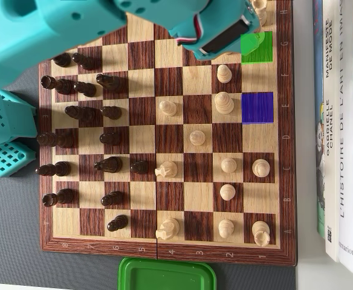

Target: Play chess

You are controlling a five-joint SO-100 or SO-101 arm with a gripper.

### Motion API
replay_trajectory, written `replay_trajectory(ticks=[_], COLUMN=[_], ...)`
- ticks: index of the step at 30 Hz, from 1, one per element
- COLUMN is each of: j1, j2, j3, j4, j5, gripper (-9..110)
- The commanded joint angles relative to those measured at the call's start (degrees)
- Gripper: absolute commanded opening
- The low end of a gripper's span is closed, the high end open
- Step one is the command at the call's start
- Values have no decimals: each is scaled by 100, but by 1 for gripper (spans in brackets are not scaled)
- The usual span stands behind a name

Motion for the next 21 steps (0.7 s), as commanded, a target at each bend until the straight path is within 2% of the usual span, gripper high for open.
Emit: replay_trajectory(ticks=[1, 21], j1=[53, 202], j2=[35, 18], j3=[-290, -281], j4=[-70, -70], j5=[-35, -343], gripper=[4, 4])
